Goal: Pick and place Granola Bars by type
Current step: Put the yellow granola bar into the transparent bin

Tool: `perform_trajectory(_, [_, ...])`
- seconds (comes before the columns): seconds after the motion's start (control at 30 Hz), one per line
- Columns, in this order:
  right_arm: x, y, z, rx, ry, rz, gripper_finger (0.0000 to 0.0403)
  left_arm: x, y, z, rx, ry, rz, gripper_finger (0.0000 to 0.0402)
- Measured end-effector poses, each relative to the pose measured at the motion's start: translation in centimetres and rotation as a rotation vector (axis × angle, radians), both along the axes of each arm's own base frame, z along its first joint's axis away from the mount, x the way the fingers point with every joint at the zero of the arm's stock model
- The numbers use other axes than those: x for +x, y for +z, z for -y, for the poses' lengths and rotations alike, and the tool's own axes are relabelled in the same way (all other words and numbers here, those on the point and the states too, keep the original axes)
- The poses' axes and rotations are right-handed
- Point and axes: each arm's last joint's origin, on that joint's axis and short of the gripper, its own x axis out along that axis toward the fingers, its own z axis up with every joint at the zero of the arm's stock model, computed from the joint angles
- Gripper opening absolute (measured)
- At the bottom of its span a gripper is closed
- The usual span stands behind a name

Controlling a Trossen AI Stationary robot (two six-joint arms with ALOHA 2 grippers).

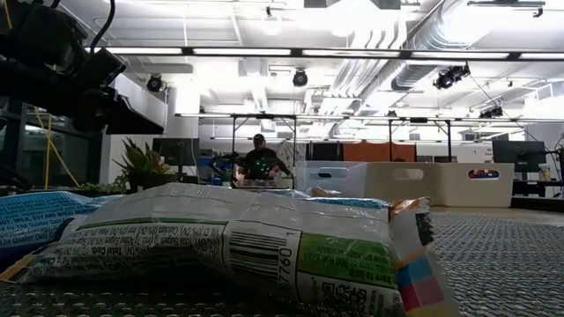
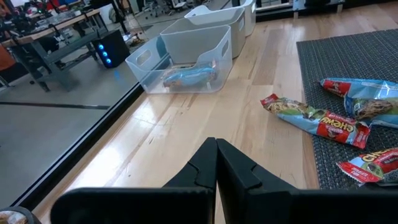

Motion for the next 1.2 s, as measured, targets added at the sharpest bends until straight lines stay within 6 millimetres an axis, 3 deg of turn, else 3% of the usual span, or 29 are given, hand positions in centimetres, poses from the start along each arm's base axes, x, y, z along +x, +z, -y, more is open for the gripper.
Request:
perform_trajectory(0.3, [-0.6, 3.9, 1.8, 0.213, -0.081, 0.243, 0.0052, 0.0, 0.0, 0.0, 0.0, 0.0, 0.0, 0.0001])
perform_trajectory(0.57, [-0.3, 4.8, 4.9, 0.268, -0.211, 0.333, 0.0053, 0.0, 0.0, 0.0, 0.0, 0.001, 0.0, 0.0001])
perform_trajectory(0.73, [-1.0, 5.4, 8.6, 0.272, -0.319, 0.344, 0.0053, 0.0, 0.0, 0.0, 0.0, 0.001, 0.0, 0.0001])
perform_trajectory(0.93, [-3.5, 6.2, 14.5, 0.235, -0.519, 0.309, 0.0053, 0.0, 0.0, 0.0, 0.0, 0.0, 0.0, 0.0001])
perform_trajectory(1.2, [-6.4, 4.1, 23.1, 0.257, -0.864, 0.152, 0.0053, 0.0, 0.0, 0.0, 0.0, 0.0, 0.0, 0.0001])
